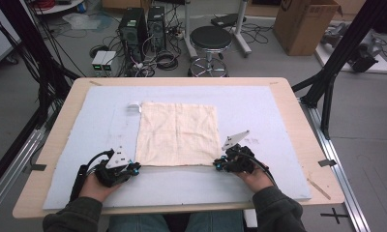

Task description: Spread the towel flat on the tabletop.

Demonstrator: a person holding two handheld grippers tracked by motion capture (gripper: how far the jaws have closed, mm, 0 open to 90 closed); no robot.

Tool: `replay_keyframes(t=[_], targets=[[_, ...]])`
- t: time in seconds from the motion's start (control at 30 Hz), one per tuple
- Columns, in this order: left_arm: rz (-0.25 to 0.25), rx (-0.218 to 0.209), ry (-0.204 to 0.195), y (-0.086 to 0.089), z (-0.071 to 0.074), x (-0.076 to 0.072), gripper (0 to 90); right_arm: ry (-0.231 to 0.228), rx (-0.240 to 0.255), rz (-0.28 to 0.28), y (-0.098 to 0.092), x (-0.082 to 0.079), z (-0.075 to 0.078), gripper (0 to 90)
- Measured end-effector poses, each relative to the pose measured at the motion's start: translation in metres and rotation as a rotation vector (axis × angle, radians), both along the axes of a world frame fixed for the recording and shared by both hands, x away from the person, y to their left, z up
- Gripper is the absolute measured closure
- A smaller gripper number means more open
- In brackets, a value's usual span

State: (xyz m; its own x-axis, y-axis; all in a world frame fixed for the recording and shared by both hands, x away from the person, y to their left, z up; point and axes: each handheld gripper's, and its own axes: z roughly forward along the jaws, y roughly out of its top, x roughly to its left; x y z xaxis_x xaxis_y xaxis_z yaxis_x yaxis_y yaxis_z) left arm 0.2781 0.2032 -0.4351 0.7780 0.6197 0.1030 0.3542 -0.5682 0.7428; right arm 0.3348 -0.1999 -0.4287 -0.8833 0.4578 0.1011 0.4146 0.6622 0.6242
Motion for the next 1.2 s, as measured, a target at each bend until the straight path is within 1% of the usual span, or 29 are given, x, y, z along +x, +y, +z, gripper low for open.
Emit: replay_keyframes(t=[0.03,0.07,0.1,0.17,0.2,0.27,0.33,0.4,0.47,0.53,0.57,0.63,0.67,0.77,0.8,0.93,1.0,1.07,1.17,1.2], targets=[[-0.006,0.002,0.004,0.001,0.0,0.0,74.6,0.006,0.003,-0.001,0.0,0.0,0.0,76.1],[-0.011,0.001,0.007,0.002,0.001,0.0,73.5,0.011,0.007,-0.003,0.0,0.0,0.0,72.8],[-0.011,0.004,0.009,0.002,0.002,-0.001,71.5,0.007,0.012,-0.006,0.0,-0.001,0.001,67.7],[-0.005,-0.015,0.011,0.005,0.004,-0.002,67.6,0.005,0.018,-0.009,0.0,-0.003,0.002,62.3],[-0.004,-0.025,0.008,0.006,0.005,-0.003,67.5,-0.001,0.024,-0.008,0.0,-0.004,0.002,59.5],[-0.003,-0.047,0.001,0.01,0.008,-0.005,65.7,-0.011,0.034,-0.009,-0.001,-0.006,0.004,57.3],[-0.006,-0.067,-0.006,0.014,0.011,-0.007,63.9,-0.021,0.05,-0.01,-0.002,-0.007,0.006,52.6],[-0.003,-0.094,-0.011,0.016,0.013,-0.008,62.6,-0.022,0.069,-0.018,-0.004,-0.008,0.008,50.3],[-0.003,-0.105,-0.015,0.019,0.014,-0.008,62.7,-0.034,0.081,-0.018,-0.005,-0.007,0.01,49.3],[0.002,-0.119,-0.021,0.019,0.015,-0.007,63.3,-0.032,0.093,-0.021,-0.006,-0.007,0.011,49.2],[0.008,-0.128,-0.023,0.019,0.016,-0.006,64.3,-0.04,0.091,-0.023,-0.006,-0.006,0.012,49.2],[0.013,-0.126,-0.023,0.017,0.017,-0.003,66.4,-0.04,0.092,-0.023,-0.005,-0.005,0.012,48.2],[0.017,-0.121,-0.024,0.016,0.016,-0.002,66.5,-0.048,0.096,-0.025,-0.005,-0.004,0.013,47.1],[0.014,-0.117,-0.024,0.013,0.016,0.002,66.5,-0.051,0.098,-0.035,-0.004,-0.002,0.015,46.6],[0.014,-0.122,-0.023,0.012,0.016,0.003,66.5,-0.059,0.101,-0.034,-0.004,0.0,0.015,46.5],[0.018,-0.125,-0.022,0.012,0.016,0.005,66.1,-0.065,0.113,-0.047,-0.004,0.003,0.017,44.1],[0.023,-0.132,-0.019,0.013,0.016,0.005,65.8,-0.062,0.121,-0.053,-0.004,0.006,0.017,41.9],[0.029,-0.149,-0.014,0.014,0.017,0.006,64.9,-0.066,0.126,-0.065,-0.006,0.008,0.017,39.2],[0.034,-0.152,-0.014,0.015,0.017,0.007,63.2,-0.068,0.14,-0.08,-0.007,0.01,0.017,36.3],[0.037,-0.161,-0.012,0.016,0.017,0.008,62.6,-0.068,0.141,-0.085,-0.008,0.01,0.017,35.4]])
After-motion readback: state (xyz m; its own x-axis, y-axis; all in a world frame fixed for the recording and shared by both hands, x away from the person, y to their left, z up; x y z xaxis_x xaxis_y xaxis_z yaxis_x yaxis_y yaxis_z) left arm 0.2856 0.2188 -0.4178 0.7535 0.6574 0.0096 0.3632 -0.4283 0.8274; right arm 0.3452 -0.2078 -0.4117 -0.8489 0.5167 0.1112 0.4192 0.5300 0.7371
